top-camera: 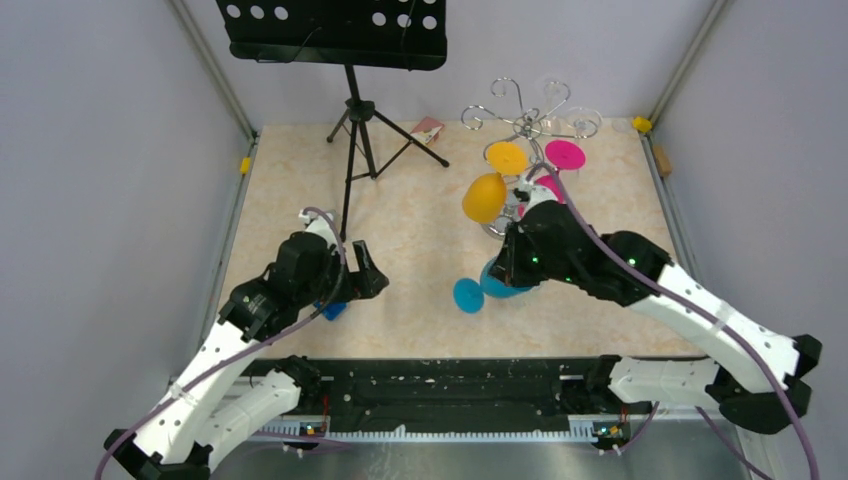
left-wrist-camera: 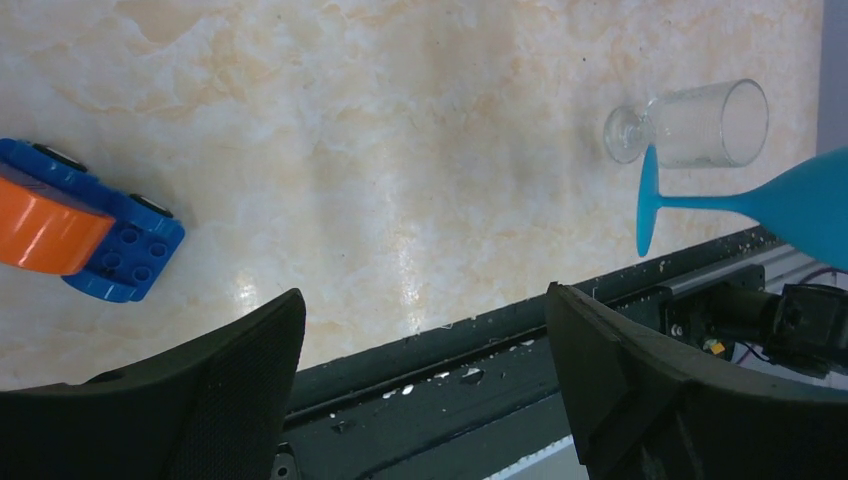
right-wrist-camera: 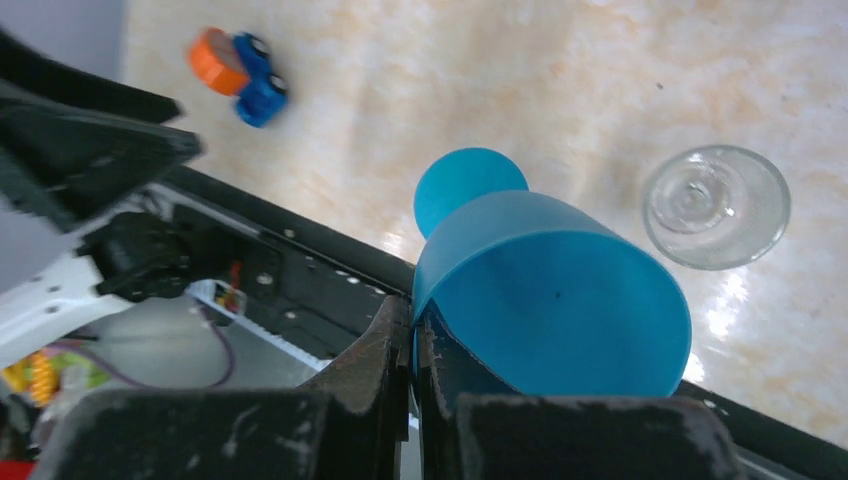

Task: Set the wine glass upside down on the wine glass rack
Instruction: Pick up the wine glass at the center of the board, then turn the wine glass upside down at the wine rack.

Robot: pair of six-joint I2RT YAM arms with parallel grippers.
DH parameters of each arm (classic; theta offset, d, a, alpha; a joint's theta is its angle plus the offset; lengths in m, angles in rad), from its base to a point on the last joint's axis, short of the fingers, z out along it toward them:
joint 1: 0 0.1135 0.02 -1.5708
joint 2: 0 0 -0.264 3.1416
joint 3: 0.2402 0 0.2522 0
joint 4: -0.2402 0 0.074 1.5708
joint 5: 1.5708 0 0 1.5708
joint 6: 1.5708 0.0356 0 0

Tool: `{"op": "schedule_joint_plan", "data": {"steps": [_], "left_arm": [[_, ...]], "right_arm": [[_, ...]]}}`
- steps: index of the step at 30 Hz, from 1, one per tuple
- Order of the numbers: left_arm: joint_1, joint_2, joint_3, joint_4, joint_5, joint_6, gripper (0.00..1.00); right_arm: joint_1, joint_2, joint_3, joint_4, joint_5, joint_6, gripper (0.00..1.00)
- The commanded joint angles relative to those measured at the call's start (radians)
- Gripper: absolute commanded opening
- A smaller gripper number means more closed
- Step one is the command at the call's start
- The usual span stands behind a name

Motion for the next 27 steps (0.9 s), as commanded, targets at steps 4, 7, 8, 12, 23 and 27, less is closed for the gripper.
{"op": "schedule_joint_plan", "data": {"steps": [4,7,8,12,23,27], "left_arm": [[0.002,0.036,0.011,0.116,0.202,-0.001,0.91],[0.003,0.046,-0.013,0.188,0.298,-0.044,0.89],[0.003,0.055,-0.019,0.21,0.329,-0.059,0.88],[0.002,0.085,-0.039,0.305,0.433,-0.115,0.83],[-0.049,0.257,-0.062,0.516,0.526,-0.223,0.66],[-0.071,0.321,-0.044,0.54,0.531,-0.223,0.57]], "right_arm": [[-0.008,-0.18,-0.076,0.259,-0.022,0.016,0.0],[-0.008,-0.176,-0.067,0.253,-0.027,0.011,0.0],[-0.007,-0.173,-0.066,0.254,-0.029,0.011,0.0],[-0.008,-0.161,-0.065,0.271,-0.039,0.007,0.0],[-0.007,-0.134,-0.055,0.304,-0.07,-0.001,0.0],[-0.008,-0.135,-0.052,0.307,-0.069,0.001,0.0]]}}
